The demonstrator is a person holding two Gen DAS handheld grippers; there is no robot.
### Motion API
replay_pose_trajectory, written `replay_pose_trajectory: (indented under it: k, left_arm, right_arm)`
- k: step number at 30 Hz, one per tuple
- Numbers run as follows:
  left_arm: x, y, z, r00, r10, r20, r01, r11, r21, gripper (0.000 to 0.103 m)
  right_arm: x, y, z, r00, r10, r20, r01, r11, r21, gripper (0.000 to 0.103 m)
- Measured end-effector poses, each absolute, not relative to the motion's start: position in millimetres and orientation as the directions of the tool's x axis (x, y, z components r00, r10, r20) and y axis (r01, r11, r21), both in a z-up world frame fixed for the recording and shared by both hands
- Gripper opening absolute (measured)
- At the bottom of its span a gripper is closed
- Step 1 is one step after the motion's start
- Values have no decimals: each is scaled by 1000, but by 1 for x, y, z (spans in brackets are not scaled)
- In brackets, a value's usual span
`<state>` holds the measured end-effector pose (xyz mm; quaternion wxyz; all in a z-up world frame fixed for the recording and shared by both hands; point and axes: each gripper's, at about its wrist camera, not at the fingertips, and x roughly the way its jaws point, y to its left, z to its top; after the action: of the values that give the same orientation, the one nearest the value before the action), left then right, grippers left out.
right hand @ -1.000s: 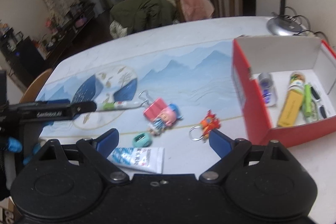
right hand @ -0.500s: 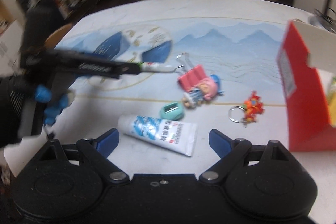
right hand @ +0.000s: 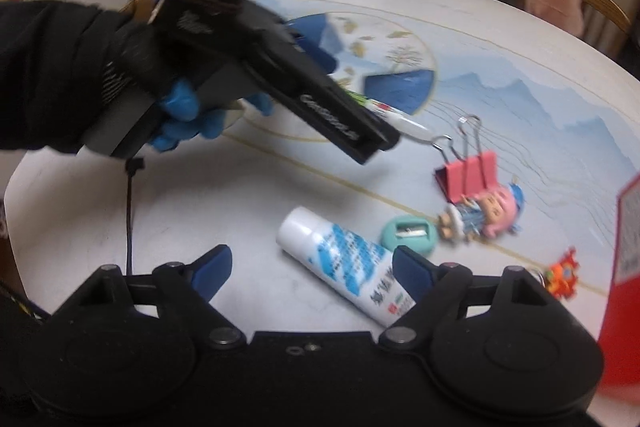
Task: Organize rigid objects
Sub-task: 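Grasp the white-green marker with the left gripper while the right gripper grasps the white-blue tube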
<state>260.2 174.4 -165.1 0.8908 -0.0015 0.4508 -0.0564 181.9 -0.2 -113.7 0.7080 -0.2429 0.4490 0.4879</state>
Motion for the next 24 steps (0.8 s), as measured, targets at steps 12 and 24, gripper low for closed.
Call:
replay_pose_trajectory:
  k: [12, 24]
  left_arm:
    - [271, 181, -179, 559, -119, -820, 173, 985, -25, 83]
    - [268, 175, -174, 564, -130, -816, 219, 976, -4, 45]
  right_arm:
    - [178, 31, -134, 84, 422, -903, -980, 201, 3, 72]
    - [172, 28, -148, 69, 383, -921, -994, 109, -29, 39]
